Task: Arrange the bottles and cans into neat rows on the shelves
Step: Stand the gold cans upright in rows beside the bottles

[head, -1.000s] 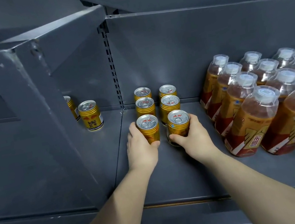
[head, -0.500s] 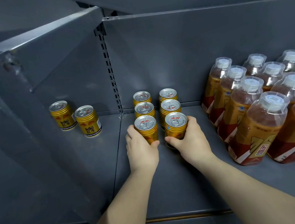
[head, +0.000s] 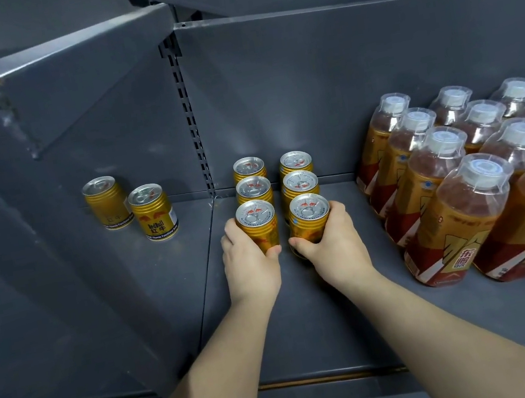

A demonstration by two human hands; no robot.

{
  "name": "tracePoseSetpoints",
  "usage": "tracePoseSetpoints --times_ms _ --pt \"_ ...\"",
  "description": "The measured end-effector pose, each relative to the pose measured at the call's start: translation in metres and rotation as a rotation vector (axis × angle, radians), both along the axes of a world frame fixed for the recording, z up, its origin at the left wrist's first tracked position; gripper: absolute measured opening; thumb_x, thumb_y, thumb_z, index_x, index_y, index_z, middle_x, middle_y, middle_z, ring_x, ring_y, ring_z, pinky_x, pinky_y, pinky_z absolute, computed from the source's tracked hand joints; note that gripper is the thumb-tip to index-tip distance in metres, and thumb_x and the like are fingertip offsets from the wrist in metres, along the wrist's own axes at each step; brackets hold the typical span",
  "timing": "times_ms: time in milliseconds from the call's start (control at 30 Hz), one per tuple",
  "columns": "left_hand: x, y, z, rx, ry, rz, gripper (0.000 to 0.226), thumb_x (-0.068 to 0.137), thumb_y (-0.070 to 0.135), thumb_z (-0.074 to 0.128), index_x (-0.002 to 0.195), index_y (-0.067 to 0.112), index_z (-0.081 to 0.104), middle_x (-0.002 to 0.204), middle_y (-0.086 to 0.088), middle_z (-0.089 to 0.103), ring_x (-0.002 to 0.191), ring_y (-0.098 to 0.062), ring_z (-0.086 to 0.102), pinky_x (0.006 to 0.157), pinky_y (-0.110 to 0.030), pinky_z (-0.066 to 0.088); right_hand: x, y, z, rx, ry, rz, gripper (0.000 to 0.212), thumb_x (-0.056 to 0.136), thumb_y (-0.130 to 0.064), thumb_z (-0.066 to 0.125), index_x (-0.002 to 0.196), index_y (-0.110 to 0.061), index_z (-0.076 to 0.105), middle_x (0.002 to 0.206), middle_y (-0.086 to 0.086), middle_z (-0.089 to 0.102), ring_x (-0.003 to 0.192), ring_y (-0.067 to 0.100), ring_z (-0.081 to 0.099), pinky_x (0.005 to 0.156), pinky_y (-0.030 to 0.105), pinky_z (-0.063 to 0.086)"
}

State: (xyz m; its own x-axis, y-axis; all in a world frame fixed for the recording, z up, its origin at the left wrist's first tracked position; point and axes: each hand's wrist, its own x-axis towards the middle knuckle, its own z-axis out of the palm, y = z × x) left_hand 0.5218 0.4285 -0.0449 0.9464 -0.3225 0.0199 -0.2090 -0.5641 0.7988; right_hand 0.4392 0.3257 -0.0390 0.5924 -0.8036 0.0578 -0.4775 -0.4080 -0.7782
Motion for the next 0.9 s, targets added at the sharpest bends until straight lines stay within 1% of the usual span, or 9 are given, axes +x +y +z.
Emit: tracePoseSetpoints --times_ms 133,200,300,400,500,633,767,900 --pt "0.0 0.001 0.002 -0.005 0.013 0.0 0.088 0.082 0.022 0.081 0.148 0.018 0.023 0.149 -0.01 0.039 0.136 -0.03 0.043 0.108 -0.044 0.043 0.0 -0.001 0.001 0.019 0.007 0.013 0.087 0.075 -0.043 0.085 0.142 -0.022 0.033 0.142 -0.001 0.048 0.128 0.02 0.051 0.101 0.039 0.05" --pt "-0.001 0.002 0.005 -0.009 0.018 -0.002 0.09 0.082 0.023 0.081 0.15 0.017 0.022 0.15 -0.011 0.039 0.137 -0.031 0.042 0.109 -0.044 0.042 -0.002 -0.002 0.003 0.03 0.012 0.031 0.092 0.073 -0.044 0.086 0.144 -0.021 0.032 0.144 -0.001 0.048 0.129 0.02 0.051 0.103 0.04 0.049" --pt "-0.006 0.005 0.006 0.006 0.009 -0.011 0.093 0.083 0.024 0.081 0.152 0.016 0.02 0.151 -0.012 0.037 0.138 -0.032 0.041 0.11 -0.044 0.04 -0.012 -0.005 0.004 0.045 0.033 0.055 0.108 0.072 -0.045 0.087 0.154 -0.019 0.022 0.156 0.001 0.038 0.14 0.021 0.041 0.111 0.04 0.041" --pt "-0.013 0.011 0.005 0.027 0.004 -0.013 0.091 0.085 0.023 0.078 0.154 0.014 0.018 0.153 -0.012 0.035 0.139 -0.033 0.04 0.11 -0.043 0.039 -0.025 -0.005 0.004 0.051 0.081 0.072 0.111 0.076 -0.045 0.084 0.158 -0.017 0.015 0.161 0.003 0.029 0.146 0.022 0.033 0.113 0.037 0.035" --pt "-0.019 0.018 0.005 0.031 0.001 -0.025 0.09 0.089 0.023 0.074 0.156 0.013 0.015 0.156 -0.012 0.033 0.142 -0.031 0.037 0.11 -0.041 0.038 -0.034 0.001 0.004 0.024 0.126 0.077 0.107 0.079 -0.047 0.081 0.158 -0.017 0.016 0.161 0.005 0.03 0.146 0.023 0.033 0.113 0.039 0.036" --pt "-0.026 0.03 0.008 0.035 0.0 -0.053 0.083 0.094 0.023 0.068 0.157 0.013 0.015 0.157 -0.01 0.033 0.143 -0.03 0.036 0.11 -0.04 0.038 -0.042 0.009 0.003 -0.023 0.184 0.066 0.092 0.087 -0.043 0.074 0.157 -0.016 0.021 0.161 0.005 0.033 0.145 0.024 0.036 0.113 0.039 0.038" --pt "-0.029 0.039 0.01 0.049 0.011 -0.077 0.079 0.096 0.022 0.064 0.157 0.014 0.014 0.159 -0.009 0.031 0.144 -0.03 0.035 0.112 -0.039 0.036 -0.042 0.019 0.006 -0.018 0.176 0.059 0.084 0.09 -0.041 0.071 0.156 -0.015 0.024 0.158 0.005 0.036 0.143 0.025 0.039 0.11 0.037 0.039" --pt "-0.026 0.039 0.012 0.04 0.025 -0.056 0.077 0.097 0.02 0.062 0.157 0.012 0.014 0.159 -0.01 0.032 0.144 -0.03 0.035 0.113 -0.038 0.035 -0.036 0.022 0.006 -0.021 0.105 0.086 0.068 0.091 -0.032 0.072 0.147 -0.016 0.037 0.147 0.004 0.049 0.133 0.024 0.048 0.101 0.03 0.041"
